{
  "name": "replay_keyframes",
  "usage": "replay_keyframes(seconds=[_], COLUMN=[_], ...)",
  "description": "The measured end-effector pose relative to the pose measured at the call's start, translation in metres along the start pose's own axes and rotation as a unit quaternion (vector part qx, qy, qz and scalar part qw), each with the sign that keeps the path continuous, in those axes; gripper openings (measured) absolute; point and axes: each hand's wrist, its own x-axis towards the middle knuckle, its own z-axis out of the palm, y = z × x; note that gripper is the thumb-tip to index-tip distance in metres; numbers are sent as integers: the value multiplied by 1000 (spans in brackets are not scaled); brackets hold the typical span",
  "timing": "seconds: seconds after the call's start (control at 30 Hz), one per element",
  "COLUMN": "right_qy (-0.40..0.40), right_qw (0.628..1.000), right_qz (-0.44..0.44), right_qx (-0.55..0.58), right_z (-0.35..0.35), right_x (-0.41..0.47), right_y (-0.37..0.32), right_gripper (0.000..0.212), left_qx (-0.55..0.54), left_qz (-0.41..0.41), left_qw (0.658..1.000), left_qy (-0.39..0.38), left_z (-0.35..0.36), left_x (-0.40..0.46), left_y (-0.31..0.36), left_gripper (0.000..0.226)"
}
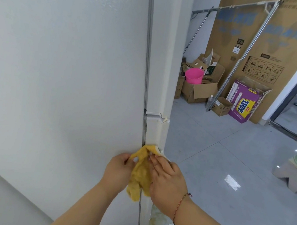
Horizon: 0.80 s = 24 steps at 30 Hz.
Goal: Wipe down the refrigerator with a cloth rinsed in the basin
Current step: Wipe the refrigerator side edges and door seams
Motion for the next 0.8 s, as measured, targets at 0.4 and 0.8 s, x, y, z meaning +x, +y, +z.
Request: replay_keyframes(seconds=[0.4,0.8], right_qy=[-78,71], right_qw=[239,89], right_qz=[582,580], right_qx=[773,806], right_z=[-23,15], right_x=[5,-2], right_y=[-25,-46], right_gripper=[48,25], left_qx=[251,-520], left_qz=[129,-445], left_qw=[946,726], left_qy=[-157,-69], left_z=[-15,11], left_x=[-26,-26], left_y=[-22,-67], left_gripper=[12,44])
